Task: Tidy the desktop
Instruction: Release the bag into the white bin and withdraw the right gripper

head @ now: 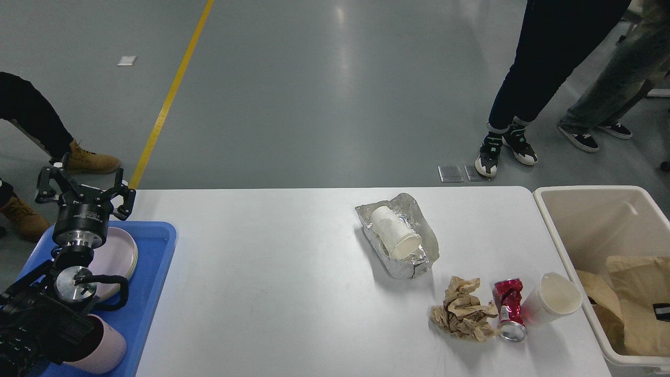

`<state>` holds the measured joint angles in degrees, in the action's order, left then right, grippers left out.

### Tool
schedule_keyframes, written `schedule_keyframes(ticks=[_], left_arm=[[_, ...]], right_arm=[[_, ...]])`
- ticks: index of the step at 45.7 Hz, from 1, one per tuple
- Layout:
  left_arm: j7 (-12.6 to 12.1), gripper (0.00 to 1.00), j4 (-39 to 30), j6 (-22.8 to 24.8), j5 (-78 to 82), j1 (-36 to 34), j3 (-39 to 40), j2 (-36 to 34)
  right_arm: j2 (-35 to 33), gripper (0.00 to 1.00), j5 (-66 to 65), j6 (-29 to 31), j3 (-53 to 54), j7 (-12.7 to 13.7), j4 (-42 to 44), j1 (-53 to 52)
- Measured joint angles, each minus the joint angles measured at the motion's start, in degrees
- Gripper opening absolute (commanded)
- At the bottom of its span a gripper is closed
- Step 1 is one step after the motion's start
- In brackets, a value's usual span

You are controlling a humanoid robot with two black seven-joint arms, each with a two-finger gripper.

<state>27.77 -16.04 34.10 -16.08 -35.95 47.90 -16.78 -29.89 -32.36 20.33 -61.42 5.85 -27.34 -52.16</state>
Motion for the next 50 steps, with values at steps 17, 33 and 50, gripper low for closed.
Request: schedule_keyframes(ticks=[17, 33, 50], left_arm=[[0.00, 0.96, 0.00, 0.00, 0.00, 0.00, 0.00, 0.00], [0.00, 0.96, 0.02, 0.00, -0.01, 0.00, 0.00, 0.00], [0.00, 0.96, 0.02, 0.00, 0.00, 0.00, 0.00, 0.00]], right_arm=[[4.18, 0.00, 0.03, -0.21, 3.91, 0.20, 3.59, 4.02], [3.91, 0.77, 0.20, -9.78, 7.78, 0.06, 4.41, 5.20], [3.63, 0.90, 0.20, -12.24, 9.45, 0.03, 4.40, 6.59]])
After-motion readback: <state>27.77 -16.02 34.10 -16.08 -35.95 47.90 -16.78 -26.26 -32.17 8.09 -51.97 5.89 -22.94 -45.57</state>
